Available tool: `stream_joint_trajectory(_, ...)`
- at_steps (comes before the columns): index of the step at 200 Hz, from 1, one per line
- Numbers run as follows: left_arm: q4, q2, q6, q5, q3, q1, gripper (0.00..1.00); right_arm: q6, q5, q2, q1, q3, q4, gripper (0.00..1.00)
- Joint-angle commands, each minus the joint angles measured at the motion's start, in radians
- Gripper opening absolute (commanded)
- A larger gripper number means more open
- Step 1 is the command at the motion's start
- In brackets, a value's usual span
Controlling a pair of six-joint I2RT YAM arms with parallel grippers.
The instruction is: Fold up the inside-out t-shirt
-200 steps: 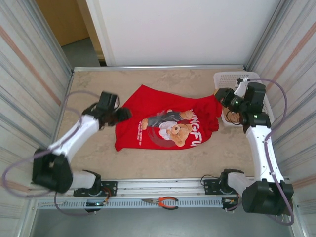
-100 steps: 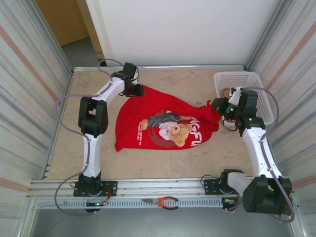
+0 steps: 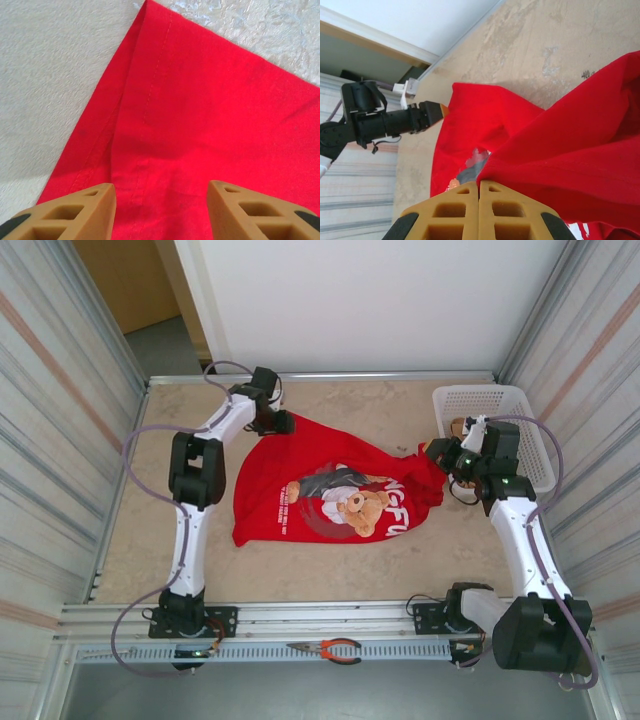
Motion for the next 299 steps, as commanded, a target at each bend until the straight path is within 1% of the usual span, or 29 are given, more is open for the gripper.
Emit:
stream_joint_trajectory(1,-0.025,0.033,-0.003,0.026,0.052,0.001,0.51,-0.026,-0.004,0.004,0.008,-0.001,0.012,0.0)
stream_joint_trajectory(38,-0.046,0.067,-0.008,0.015,0.095,0.001,0.51,-0.027,-0.004,0.006,0.007,0.007,0.009,0.0)
stream_joint_trajectory(105,-0.004,0.036,-0.008,-0.063,0.059,0.003,0.51,-0.032,-0.004,0.009,0.008,0.009,0.005,0.0)
stream_joint_trajectory(125,0.021,0.021,-0.013,-0.066,0.043,0.004,0.51,-0.033,-0.003,0.009,0.008,0.009,0.004,0.0)
stream_joint_trajectory(181,0.009,0.062,-0.024,-0.037,0.082,0.004,0.51,-0.035,-0.004,0.01,0.007,0.011,0.001,0.0)
stream_joint_trajectory(216,0.012,0.082,-0.031,0.0,0.088,0.003,0.51,-0.04,-0.004,0.006,0.001,0.015,-0.007,0.0)
stream_joint_trajectory(251,0.057,0.057,-0.018,0.056,0.047,-0.012,0.44,-0.04,-0.007,0.007,-0.006,0.018,-0.01,0.0)
stream_joint_trajectory(275,0.104,0.018,-0.022,0.095,0.0,-0.014,0.37,-0.04,-0.007,0.009,-0.01,0.02,-0.009,0.0)
stream_joint_trajectory(299,0.112,-0.004,-0.019,0.081,-0.026,-0.012,0.37,-0.039,-0.01,0.01,-0.012,0.021,-0.005,0.0)
